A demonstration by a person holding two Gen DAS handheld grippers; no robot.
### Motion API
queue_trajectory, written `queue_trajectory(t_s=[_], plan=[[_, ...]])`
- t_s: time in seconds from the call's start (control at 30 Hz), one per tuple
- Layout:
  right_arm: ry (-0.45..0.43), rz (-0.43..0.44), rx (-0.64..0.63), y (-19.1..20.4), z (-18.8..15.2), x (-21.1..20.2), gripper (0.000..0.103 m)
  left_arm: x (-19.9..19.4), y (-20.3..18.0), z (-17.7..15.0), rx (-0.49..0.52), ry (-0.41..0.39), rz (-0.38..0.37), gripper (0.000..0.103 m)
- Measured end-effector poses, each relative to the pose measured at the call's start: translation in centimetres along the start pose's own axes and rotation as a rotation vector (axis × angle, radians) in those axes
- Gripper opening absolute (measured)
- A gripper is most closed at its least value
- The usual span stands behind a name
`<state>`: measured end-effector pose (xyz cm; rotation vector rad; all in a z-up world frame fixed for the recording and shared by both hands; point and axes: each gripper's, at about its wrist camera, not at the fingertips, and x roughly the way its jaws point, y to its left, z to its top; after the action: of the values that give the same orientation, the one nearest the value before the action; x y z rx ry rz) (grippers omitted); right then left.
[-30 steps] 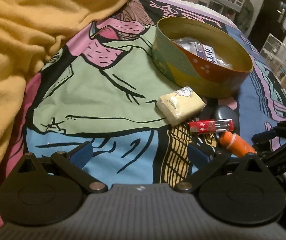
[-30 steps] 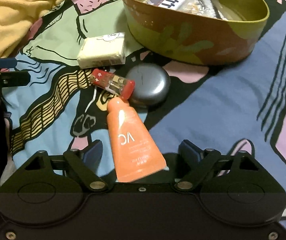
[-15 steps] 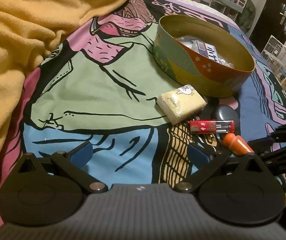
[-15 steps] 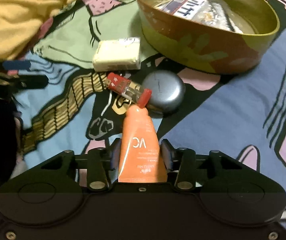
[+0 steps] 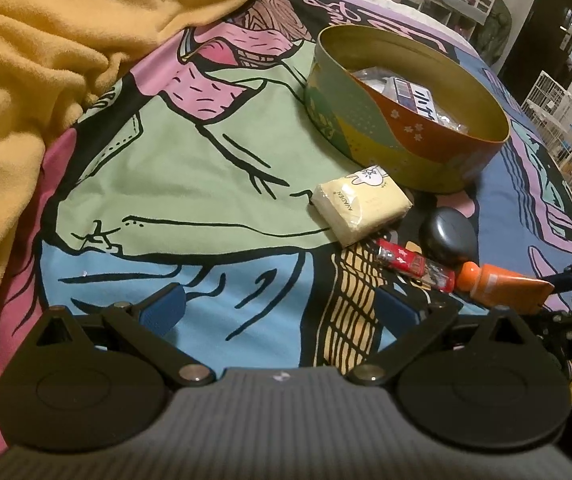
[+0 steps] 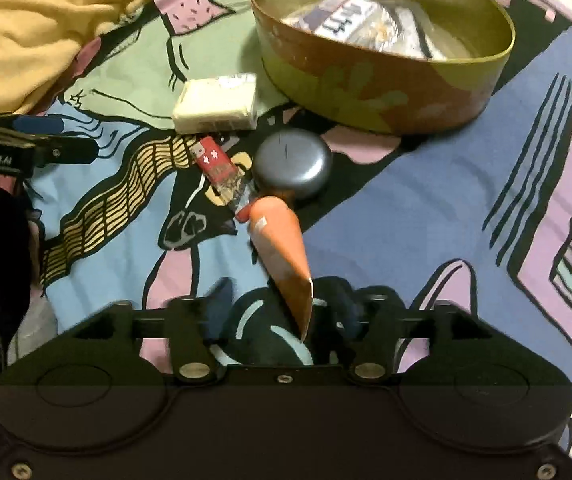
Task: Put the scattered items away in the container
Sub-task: 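Close the right gripper on the orange VC tube, then lift the orange VC tube with the right gripper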
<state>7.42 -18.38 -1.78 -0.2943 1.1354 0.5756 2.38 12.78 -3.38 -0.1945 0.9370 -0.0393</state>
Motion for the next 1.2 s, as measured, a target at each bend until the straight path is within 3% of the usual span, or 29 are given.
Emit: queue_trajectory(t_s=[0.33, 0.5, 0.57, 0.9, 0.93, 0.97, 1.13, 1.2], plan=[[0.019, 0.015, -0.013, 0.8, 1.3, 2.3, 0.040, 0.1, 0.3, 0.0, -0.016, 0.005, -0.006, 0.103], [0.018, 0.028, 0.026, 0.8, 1.7, 3.7, 0.038, 0.2, 0.5, 0.0, -0.029, 0.012, -0.015, 0.103], [0.013, 0.029, 0.028, 0.8, 1.7, 3.7, 0.024, 0.2, 0.5, 0.0, -0.029, 0.011, -0.015, 0.103], [-0.024, 0.044, 0.062, 0.0, 1.4, -0.1, 0.022, 0.2, 0.5, 0.0, -0.028, 0.012, -0.021, 0.103], [-0.030, 0.043, 0.067, -0.2, 1.4, -0.7, 0.020, 0.2, 0.5, 0.0, -0.025, 0.013, -0.020, 0.103], [-0.036, 0.044, 0.069, -0.4, 1.5, -1.2, 0.002, 0.2, 0.5, 0.0, -0.022, 0.014, -0.020, 0.103], [-0.056, 0.042, 0.055, -1.2, 2.0, -3.2, 0.002, 0.3, 0.2, 0.0, -0.010, 0.017, -0.018, 0.103], [-0.052, 0.044, 0.050, -1.3, 2.0, -3.1, 0.012, 0.2, 0.1, -0.1, -0.007, 0.018, -0.018, 0.103]])
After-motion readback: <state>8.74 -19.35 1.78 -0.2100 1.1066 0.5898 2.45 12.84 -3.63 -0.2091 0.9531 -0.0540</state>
